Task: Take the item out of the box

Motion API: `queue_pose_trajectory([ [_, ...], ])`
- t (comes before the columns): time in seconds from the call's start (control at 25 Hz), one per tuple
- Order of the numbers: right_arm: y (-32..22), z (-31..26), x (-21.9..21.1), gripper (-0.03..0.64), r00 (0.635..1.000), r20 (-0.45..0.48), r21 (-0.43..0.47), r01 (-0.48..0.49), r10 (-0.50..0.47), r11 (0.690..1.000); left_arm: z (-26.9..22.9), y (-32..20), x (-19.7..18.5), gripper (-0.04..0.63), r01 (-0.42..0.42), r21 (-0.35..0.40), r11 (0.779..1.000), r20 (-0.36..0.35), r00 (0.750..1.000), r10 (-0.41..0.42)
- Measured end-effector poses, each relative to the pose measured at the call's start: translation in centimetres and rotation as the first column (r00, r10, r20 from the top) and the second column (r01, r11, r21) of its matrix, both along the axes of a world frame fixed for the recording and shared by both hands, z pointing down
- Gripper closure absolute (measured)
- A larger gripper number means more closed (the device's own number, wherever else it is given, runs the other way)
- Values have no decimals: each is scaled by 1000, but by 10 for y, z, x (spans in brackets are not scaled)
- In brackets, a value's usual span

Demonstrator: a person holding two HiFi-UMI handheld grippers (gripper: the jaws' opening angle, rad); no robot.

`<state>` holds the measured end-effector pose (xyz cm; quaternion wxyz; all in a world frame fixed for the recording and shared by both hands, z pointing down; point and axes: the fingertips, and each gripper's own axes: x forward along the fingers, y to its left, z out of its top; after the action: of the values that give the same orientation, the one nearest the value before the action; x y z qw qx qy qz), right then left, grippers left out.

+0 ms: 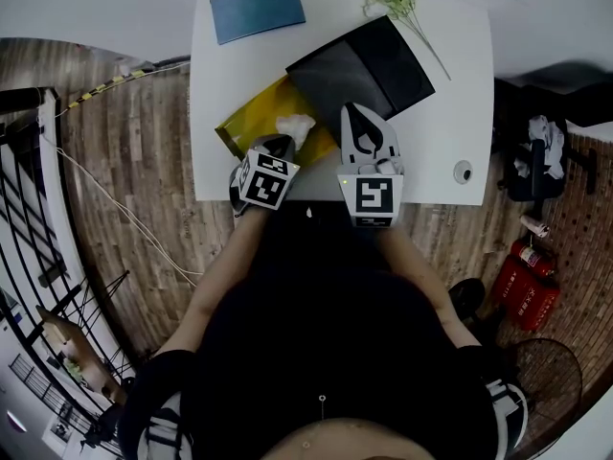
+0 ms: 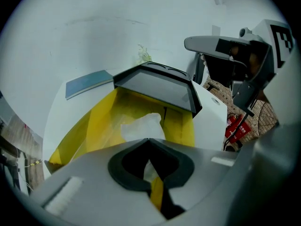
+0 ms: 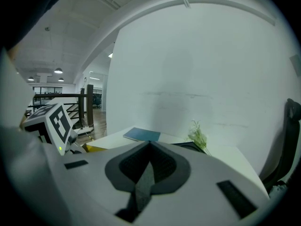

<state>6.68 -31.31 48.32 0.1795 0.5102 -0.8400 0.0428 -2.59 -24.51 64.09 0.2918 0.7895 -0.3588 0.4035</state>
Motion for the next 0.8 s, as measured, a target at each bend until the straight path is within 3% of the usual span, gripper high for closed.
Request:
queue_pose_trajectory([
  [0.48, 4, -14, -4, 604, 1000, 7, 48, 7, -7, 999, -45, -18, -20, 584, 63, 168, 984, -2, 998, -63],
  [0.8, 9, -33, -4, 605, 1000, -16, 79, -2, 3, 997, -87, -29, -24, 584, 87, 309, 947, -27, 996, -83],
])
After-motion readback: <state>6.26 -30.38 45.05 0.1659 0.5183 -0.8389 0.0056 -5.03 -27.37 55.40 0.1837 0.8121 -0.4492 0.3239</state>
